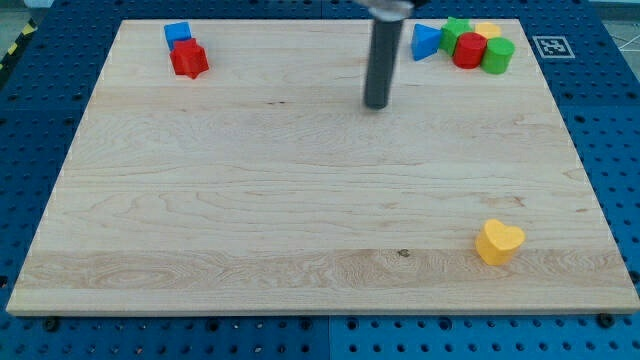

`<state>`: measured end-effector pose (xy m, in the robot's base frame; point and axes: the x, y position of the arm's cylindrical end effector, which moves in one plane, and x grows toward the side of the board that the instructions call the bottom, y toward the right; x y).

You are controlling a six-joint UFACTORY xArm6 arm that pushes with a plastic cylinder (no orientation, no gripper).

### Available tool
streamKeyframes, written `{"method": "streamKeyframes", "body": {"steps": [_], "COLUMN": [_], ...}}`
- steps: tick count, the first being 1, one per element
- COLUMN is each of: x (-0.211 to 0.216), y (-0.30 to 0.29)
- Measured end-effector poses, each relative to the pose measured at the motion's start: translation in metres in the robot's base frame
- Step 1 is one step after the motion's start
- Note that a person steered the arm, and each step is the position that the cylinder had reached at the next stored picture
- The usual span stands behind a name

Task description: Point at the yellow heart

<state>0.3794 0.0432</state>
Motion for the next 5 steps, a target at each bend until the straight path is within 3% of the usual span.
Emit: {"method": "streamKeyframes", "body": {"steps": [1,3,4,5], "x": [0.071,0.24,0.239,0.239], "y": [-0.035,-0.026,-0.014,0.044]}}
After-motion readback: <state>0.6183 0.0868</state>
